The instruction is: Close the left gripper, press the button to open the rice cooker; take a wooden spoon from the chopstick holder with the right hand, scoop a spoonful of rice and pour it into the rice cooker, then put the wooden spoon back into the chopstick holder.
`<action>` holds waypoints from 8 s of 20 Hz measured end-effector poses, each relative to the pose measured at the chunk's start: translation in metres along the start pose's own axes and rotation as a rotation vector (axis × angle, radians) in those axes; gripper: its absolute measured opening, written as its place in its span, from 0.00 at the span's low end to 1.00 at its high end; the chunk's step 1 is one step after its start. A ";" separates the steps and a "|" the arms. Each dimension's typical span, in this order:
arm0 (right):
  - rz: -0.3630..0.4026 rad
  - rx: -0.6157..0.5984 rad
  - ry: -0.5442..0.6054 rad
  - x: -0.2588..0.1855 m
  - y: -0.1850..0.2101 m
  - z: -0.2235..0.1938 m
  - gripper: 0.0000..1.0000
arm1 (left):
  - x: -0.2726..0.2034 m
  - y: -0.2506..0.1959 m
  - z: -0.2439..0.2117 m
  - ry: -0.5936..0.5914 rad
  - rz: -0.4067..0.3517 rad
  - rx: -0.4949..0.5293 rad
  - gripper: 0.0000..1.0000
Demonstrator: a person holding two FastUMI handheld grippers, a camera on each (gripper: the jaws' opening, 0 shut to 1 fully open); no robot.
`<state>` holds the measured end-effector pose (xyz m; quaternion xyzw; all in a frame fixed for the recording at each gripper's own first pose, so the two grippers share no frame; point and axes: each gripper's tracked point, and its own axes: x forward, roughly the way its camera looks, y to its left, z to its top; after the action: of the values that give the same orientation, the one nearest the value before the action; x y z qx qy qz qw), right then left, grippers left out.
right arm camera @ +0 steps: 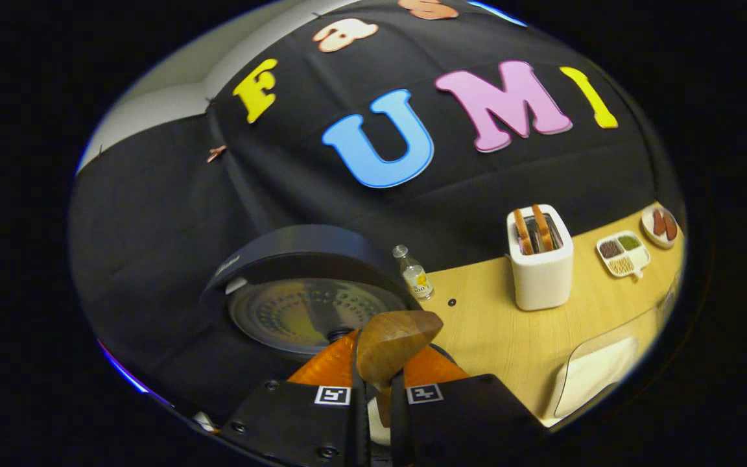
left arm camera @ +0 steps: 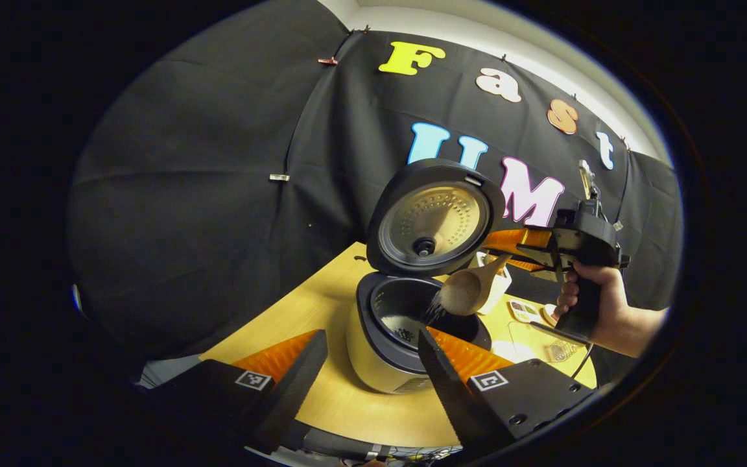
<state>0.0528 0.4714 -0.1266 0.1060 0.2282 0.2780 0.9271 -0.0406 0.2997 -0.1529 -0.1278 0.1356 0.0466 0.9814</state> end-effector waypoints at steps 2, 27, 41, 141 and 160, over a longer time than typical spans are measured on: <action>0.031 -0.094 0.006 0.002 0.013 -0.010 0.17 | -0.001 0.003 0.001 -0.003 0.005 0.022 0.95; 0.242 -0.460 -0.046 -0.020 0.052 -0.033 0.17 | -0.049 -0.011 -0.021 -0.032 0.086 -0.007 0.95; -0.183 0.057 -0.281 -0.127 -0.210 0.124 0.16 | 0.000 -0.177 -0.006 -0.046 -0.123 -0.050 0.96; -0.609 0.088 0.044 -0.283 -0.372 -0.051 0.99 | 0.097 -0.142 -0.050 0.059 0.164 0.227 1.00; -0.696 -0.143 -0.344 -0.379 -0.304 0.088 0.98 | 0.018 -0.269 0.093 -0.262 -0.272 0.233 0.95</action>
<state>-0.0442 0.0018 -0.0102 0.0026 0.0719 -0.0595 0.9956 0.0342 0.0661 -0.0074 -0.0238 -0.0069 -0.0860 0.9960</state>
